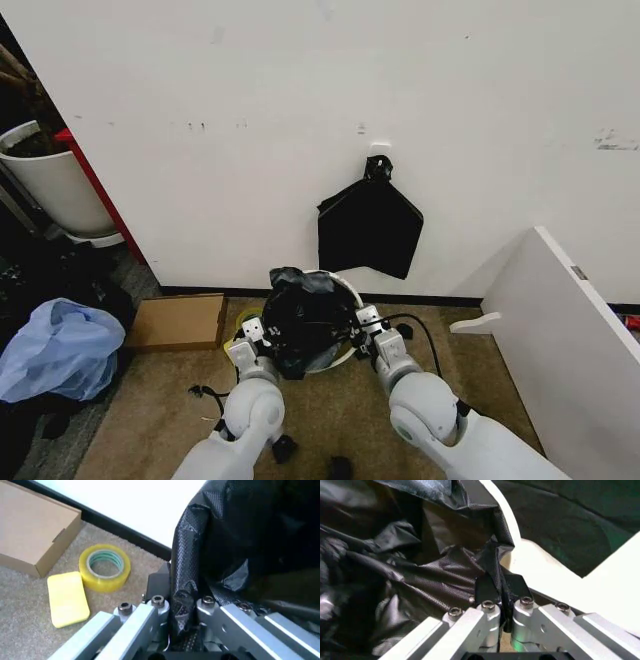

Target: Place the garbage bag over the trash bin.

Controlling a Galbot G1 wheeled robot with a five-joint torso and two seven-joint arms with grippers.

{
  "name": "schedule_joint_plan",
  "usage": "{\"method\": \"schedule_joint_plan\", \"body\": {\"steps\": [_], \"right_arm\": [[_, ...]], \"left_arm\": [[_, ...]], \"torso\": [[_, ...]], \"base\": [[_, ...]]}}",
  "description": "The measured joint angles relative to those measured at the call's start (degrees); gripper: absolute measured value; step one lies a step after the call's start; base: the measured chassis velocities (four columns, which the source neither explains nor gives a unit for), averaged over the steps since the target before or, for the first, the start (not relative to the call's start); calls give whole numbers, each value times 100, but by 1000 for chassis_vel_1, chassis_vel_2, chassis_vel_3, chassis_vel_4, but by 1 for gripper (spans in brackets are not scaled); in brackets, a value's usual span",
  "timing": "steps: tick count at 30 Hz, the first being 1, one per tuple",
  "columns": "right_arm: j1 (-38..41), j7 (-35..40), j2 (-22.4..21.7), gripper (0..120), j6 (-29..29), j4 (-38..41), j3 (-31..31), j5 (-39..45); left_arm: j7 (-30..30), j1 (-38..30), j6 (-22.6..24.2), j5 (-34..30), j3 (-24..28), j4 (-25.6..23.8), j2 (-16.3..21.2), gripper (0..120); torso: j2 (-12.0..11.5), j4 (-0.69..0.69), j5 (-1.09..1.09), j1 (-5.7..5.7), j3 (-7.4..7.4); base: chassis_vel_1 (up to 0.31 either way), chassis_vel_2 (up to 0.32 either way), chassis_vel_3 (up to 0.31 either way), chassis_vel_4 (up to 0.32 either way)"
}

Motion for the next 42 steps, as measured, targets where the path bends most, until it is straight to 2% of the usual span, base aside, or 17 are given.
{"method": "schedule_joint_plan", "body": {"steps": [14,18,31,36,42], "right_arm": [[-116,155,-124,0,121,-95,228,-346],[-248,154,-135,0,-3,-149,320,-446],[-279,35,-143,0,-106,-721,462,-408],[-252,-49,-201,0,-3,-938,513,-430],[-349,-344,-219,0,524,-1021,449,-398]], "left_arm": [[-218,157,-58,-13,-24,-114,54,2],[-251,146,-60,-81,-31,-130,41,2],[-171,175,-33,-587,-33,-449,146,2],[-153,188,-30,-633,-35,-460,157,2],[-155,173,-14,-667,-23,-461,125,2]], "torso": [[0,0,0,0,0],[0,1,0,0,0],[0,0,1,0,0],[0,0,0,0,0],[0,0,0,0,0]], "base": [[0,0,0,0],[0,0,0,0],[0,0,0,0],[0,0,0,0],[0,0,0,0]]}}
